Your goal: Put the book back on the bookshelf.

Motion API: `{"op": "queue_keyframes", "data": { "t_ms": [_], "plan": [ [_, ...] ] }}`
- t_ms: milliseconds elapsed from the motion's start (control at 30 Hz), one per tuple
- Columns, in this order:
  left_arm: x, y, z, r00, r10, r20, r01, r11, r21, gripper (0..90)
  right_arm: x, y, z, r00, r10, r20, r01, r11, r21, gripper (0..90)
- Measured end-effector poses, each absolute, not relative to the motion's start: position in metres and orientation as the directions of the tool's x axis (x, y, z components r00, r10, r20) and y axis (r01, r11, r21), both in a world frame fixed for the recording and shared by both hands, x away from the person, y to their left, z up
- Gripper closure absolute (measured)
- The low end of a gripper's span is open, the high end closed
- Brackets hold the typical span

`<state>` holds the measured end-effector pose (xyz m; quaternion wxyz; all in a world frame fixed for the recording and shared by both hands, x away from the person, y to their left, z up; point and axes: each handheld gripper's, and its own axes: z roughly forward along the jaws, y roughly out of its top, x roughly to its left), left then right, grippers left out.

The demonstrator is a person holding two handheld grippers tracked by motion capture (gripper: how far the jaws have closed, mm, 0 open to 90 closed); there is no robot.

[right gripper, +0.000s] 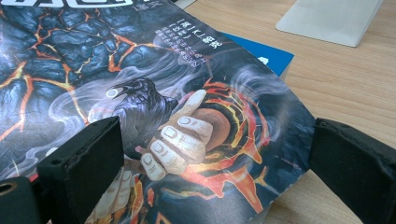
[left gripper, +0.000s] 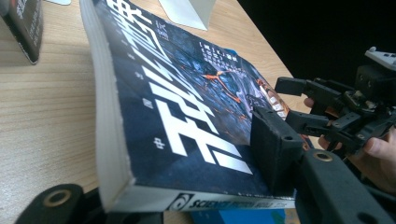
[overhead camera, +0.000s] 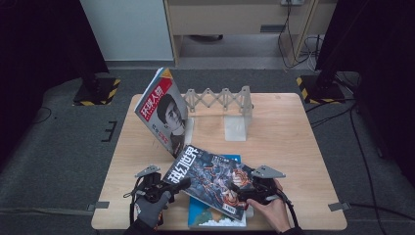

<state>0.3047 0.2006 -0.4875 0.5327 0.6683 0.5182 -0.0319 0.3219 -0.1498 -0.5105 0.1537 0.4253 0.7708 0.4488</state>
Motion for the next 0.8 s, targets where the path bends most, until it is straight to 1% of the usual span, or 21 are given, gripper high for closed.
{"op": "queue_keyframes", "data": {
  "t_ms": [167, 333, 467, 600, 800],
  "plan": [
    [0.305, 0.199, -0.481, 0.470, 0.658, -0.588, 0.717, 0.104, 0.689, 60.4, 0.322, -0.150, -0.509, -0.591, 0.794, 0.144, 0.523, 0.241, 0.817, 3.9],
    [0.307, 0.198, -0.471, 0.482, 0.654, -0.583, 0.704, 0.107, 0.702, 64.4, 0.323, -0.154, -0.507, -0.587, 0.794, 0.156, 0.528, 0.230, 0.817, 6.0],
    [0.309, 0.195, -0.461, 0.499, 0.653, -0.569, 0.688, 0.101, 0.719, 66.9, 0.324, -0.159, -0.506, -0.569, 0.804, 0.172, 0.541, 0.208, 0.815, 6.1],
    [0.313, 0.193, -0.452, 0.508, 0.641, -0.576, 0.677, 0.117, 0.727, 69.5, 0.325, -0.165, -0.504, -0.551, 0.817, 0.169, 0.539, 0.195, 0.819, 6.3],
    [0.318, 0.191, -0.432, 0.537, 0.618, -0.574, 0.646, 0.137, 0.751, 75.3, 0.326, -0.176, -0.502, -0.521, 0.836, 0.171, 0.543, 0.171, 0.822, 6.2]
  ]
}}
